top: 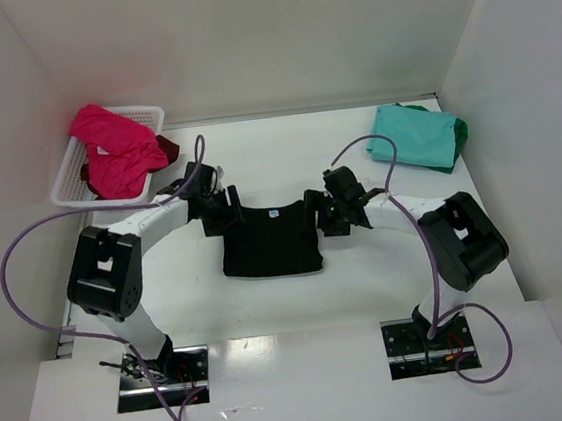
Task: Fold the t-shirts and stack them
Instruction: Fold the long partially folded tshirt into a neat square, then put the neatly folded tshirt into the corner of the board with the right arm
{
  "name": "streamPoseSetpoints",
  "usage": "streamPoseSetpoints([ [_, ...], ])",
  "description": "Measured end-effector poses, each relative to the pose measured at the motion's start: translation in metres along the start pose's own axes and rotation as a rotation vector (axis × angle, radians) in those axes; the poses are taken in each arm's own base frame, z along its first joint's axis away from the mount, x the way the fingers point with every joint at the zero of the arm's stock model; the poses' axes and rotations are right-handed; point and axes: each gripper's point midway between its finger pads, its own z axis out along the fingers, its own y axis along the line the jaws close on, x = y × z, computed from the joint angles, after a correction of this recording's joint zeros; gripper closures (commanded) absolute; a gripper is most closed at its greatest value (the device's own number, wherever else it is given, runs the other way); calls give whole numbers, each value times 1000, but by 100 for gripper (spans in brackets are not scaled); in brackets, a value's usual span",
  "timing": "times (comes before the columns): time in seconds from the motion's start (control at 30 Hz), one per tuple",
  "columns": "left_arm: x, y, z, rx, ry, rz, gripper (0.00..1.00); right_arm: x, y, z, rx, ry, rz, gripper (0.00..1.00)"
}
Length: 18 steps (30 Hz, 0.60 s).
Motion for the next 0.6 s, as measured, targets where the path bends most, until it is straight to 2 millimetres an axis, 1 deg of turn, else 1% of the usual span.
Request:
streamPoseSetpoints([
  [0.07,-8,-8,-20,18,-35,15,24,2,3,2,-5,3,-2,18],
  [0.23,-45,-36,-87,92,-208,61,23,3,12,9,-18,6,1,22],
  [0.3,-56,-43,-111,116,-270,76,23,3,15,12,-19,8,3,25],
  [0.33,-59,-46,-120,123,-293,84,23,3,16,13,-19,7,3,28],
  [0.43,-61,-46,-138,130,-330,87,22,4,17,17,-11,9,8,37],
  [0.53,-59,-41,-145,124,-330,78,22,3,15,19,0,7,16,45],
  [0.6,-58,-37,-146,116,-323,70,22,4,14,21,6,8,22,55],
])
